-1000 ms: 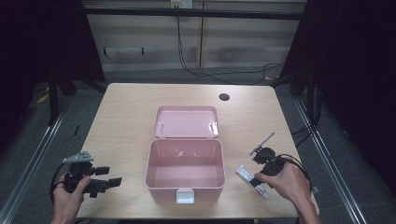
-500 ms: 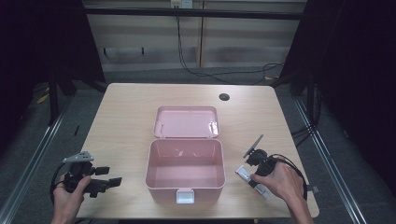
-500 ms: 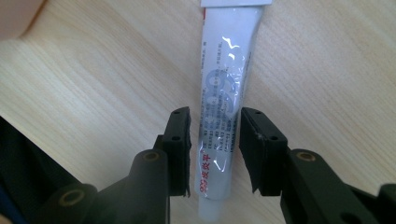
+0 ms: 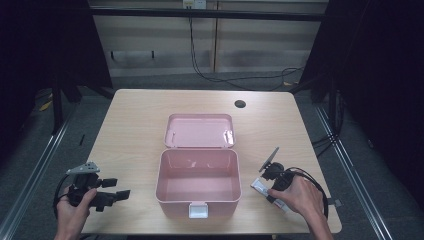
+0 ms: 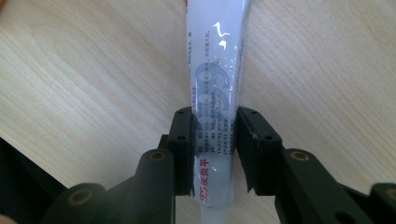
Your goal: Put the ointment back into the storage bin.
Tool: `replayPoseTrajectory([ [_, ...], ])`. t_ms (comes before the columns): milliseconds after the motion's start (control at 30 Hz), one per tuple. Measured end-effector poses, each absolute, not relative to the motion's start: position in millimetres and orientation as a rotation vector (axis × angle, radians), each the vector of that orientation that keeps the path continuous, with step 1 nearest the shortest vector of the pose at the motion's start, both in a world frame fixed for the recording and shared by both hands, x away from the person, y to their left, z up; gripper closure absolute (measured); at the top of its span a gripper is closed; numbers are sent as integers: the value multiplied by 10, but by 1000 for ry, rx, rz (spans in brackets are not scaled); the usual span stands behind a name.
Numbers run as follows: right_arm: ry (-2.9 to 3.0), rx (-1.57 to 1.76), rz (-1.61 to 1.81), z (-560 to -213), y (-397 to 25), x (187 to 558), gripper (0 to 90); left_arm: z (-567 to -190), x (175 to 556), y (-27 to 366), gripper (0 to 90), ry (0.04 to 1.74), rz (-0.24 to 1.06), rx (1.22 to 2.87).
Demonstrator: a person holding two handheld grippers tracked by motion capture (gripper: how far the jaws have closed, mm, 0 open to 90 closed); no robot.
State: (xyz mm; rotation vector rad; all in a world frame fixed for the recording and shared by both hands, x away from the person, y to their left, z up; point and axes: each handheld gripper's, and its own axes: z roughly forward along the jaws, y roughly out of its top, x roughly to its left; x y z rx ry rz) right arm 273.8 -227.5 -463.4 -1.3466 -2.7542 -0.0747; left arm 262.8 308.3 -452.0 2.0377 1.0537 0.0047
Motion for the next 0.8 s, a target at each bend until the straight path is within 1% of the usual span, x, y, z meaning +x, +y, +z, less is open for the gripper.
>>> replayPoseTrajectory([
  [367,-2752,-1376,-79,-4647,-2266,2738,692,-4514,2626,3088,197,1053,5,2036],
  [467,-2760,-1382,-101,-4626,-2279,2740,713,-4514,2628,3088,197,1053,6,2037],
  [800,-2734,-1380,-155,-4603,-2320,2714,715,-4513,2626,3086,197,1049,4,2036],
])
